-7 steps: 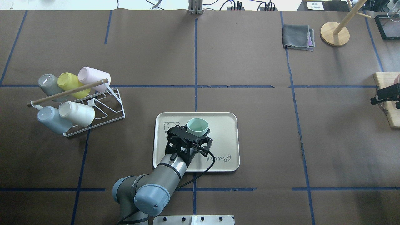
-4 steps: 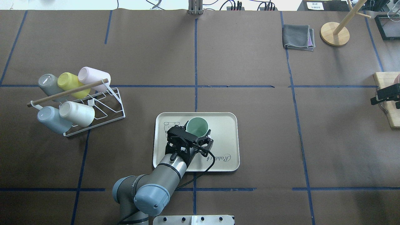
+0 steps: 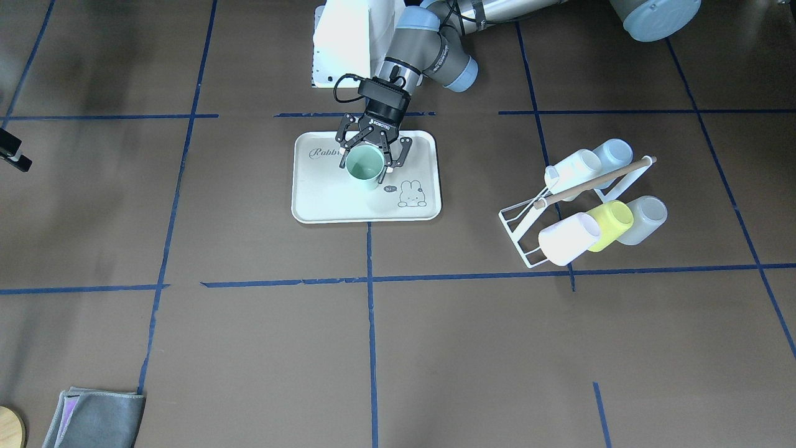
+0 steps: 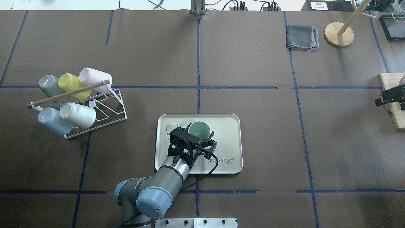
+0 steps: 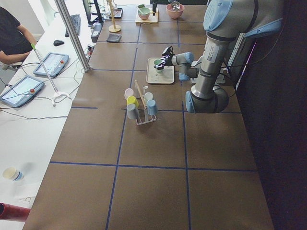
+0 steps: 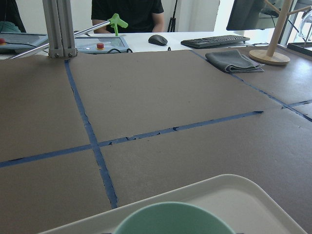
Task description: Pick up and place green cup on tray
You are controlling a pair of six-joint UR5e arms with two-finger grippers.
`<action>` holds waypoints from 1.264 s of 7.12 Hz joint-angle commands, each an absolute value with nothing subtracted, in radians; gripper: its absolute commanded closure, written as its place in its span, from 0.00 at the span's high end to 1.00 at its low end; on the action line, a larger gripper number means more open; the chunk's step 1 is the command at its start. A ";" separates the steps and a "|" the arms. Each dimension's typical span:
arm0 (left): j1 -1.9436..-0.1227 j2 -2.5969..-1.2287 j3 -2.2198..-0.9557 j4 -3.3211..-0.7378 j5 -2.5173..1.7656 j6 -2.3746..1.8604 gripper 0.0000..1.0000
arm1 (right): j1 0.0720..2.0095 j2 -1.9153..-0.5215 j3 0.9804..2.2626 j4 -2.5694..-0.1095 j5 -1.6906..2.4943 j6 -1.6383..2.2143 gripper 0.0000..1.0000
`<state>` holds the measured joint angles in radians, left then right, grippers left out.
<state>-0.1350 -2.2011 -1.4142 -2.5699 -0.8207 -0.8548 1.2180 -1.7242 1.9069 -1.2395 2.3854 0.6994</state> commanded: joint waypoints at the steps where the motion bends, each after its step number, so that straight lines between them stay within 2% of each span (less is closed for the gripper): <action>1: -0.135 -2.204 -1.417 -2.571 -0.822 -0.854 1.00 | 1.218 -1.724 1.905 -1.239 2.385 0.699 0.98; 3: -0.138 -2.203 -1.457 -2.568 -0.850 -0.853 1.00 | 1.218 -1.724 1.907 -1.239 2.385 0.701 0.98; 6: -0.146 -2.186 -1.609 -2.566 -0.902 -0.775 1.00 | 1.219 -1.727 1.910 -1.239 2.385 0.706 0.99; 9: -0.190 -2.187 -1.664 -2.559 -0.907 -0.775 1.00 | 1.219 -1.727 1.910 -1.239 2.385 0.706 0.99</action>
